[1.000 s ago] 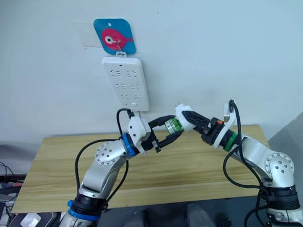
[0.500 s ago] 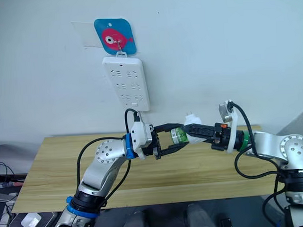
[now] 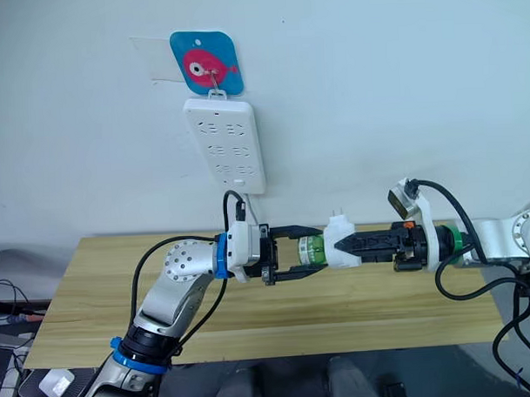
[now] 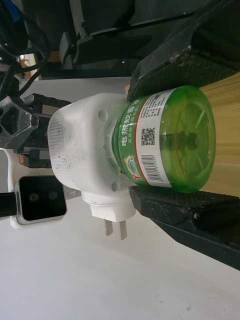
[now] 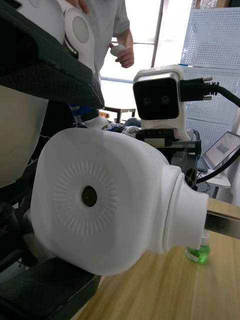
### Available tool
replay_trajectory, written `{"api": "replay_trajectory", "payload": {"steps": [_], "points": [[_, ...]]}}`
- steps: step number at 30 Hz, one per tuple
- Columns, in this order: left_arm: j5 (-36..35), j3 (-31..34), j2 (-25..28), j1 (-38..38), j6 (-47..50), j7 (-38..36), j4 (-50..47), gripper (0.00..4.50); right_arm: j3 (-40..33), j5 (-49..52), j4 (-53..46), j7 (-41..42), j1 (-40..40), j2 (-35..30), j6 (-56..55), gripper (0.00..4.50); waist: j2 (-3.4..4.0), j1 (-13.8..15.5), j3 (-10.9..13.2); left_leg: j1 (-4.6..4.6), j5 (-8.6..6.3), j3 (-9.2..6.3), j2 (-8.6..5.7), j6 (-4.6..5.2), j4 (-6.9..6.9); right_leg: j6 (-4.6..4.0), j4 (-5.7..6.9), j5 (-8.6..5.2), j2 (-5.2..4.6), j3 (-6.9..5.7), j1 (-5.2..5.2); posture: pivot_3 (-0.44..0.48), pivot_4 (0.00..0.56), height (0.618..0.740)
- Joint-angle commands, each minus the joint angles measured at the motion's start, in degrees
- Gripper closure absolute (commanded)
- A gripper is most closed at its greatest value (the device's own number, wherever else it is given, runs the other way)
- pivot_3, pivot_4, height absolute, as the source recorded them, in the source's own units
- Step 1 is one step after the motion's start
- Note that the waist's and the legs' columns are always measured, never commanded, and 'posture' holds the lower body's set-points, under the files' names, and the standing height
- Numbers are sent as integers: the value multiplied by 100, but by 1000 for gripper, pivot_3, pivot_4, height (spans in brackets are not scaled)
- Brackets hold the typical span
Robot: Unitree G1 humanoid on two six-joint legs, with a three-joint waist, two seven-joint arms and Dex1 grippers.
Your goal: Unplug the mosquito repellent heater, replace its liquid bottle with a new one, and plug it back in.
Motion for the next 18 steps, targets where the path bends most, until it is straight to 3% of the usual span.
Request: {"api": "replay_trajectory", "payload": {"steps": [1, 6, 12, 18], "points": [[37, -94, -65, 61, -1, 73, -176, 2193, -64, 179, -243, -60, -138, 126, -262, 46, 0, 0, 0, 0, 0, 0, 0, 0, 0, 0, 0, 0, 0, 0, 0, -116, 182, 740], [34, -104, -56, 77, 7, 75, -205, 2193, -42, 181, -271, -108, -149, 166, -304, 46, 0, 6, 0, 0, 0, -1, 0, -1, 1, 0, 1, 0, 0, -1, 0, -115, 180, 740], [40, -100, -42, 83, 6, 80, -222, 2193, -75, 181, -254, 2, -128, 168, -266, 1410, 0, 7, 0, 0, 0, 0, 1, -1, 1, 0, 0, 0, 0, -1, 0, -115, 185, 740], [-61, -122, -40, 164, 204, 80, -366, 2193, -59, 181, -271, -16, -155, 163, -280, 1407, 0, 7, 0, 0, 0, 0, 1, -1, 1, 0, 0, 0, 0, -1, 1, -114, 189, 740]]}}
